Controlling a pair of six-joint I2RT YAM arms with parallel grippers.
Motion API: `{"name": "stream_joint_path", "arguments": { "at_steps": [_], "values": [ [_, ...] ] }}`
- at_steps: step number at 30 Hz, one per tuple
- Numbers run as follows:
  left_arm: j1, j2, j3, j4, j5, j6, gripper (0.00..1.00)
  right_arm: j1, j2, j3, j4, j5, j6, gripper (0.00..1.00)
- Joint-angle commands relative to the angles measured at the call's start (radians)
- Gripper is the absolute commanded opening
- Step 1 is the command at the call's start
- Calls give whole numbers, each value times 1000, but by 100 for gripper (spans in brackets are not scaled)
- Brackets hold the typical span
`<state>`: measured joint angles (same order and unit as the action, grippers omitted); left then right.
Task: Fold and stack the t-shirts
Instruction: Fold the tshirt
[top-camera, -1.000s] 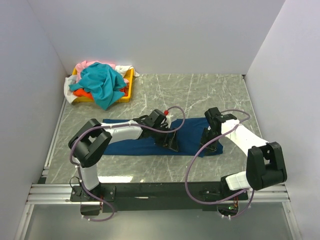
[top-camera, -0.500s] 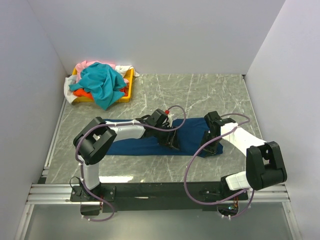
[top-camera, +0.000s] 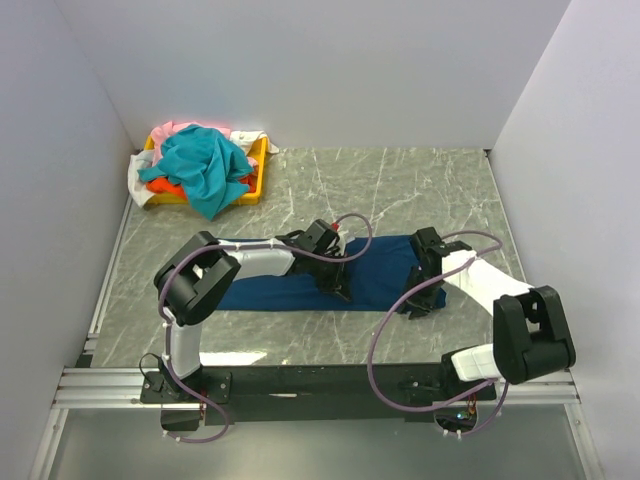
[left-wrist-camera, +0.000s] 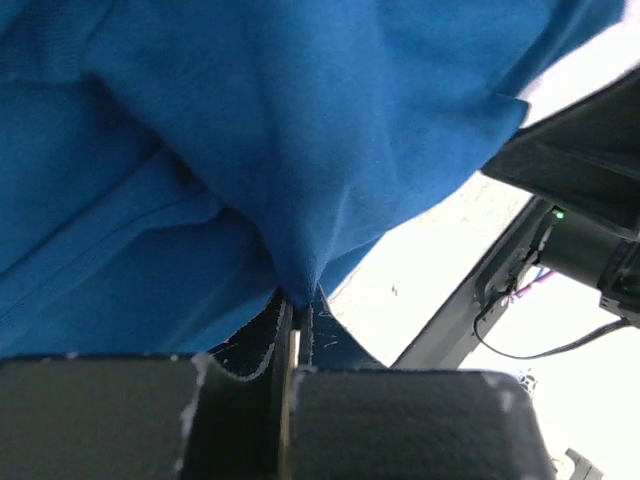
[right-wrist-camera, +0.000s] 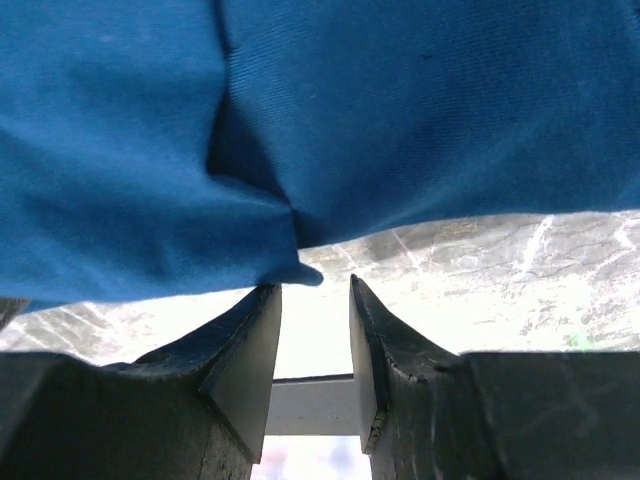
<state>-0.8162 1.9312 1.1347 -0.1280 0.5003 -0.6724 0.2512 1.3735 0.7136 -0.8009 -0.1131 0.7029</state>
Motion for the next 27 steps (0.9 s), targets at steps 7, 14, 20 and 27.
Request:
{"name": "stream_joint_path", "arguments": {
  "at_steps": [7, 14, 20, 27],
  "values": [
    [34, -32, 48, -150, -106, 7, 0, 7, -96, 75, -44, 21, 7, 41],
    [46, -21, 66, -182, -74, 23, 0, 7, -65, 67, -6, -7, 15, 42],
    [54, -8, 97, -223, -68, 39, 12, 7, -45, 83, -1, 0, 10, 42],
    [71, -50, 137, -292, -85, 62, 57, -6, -5, 132, 8, 13, 12, 42]
  ]
}}
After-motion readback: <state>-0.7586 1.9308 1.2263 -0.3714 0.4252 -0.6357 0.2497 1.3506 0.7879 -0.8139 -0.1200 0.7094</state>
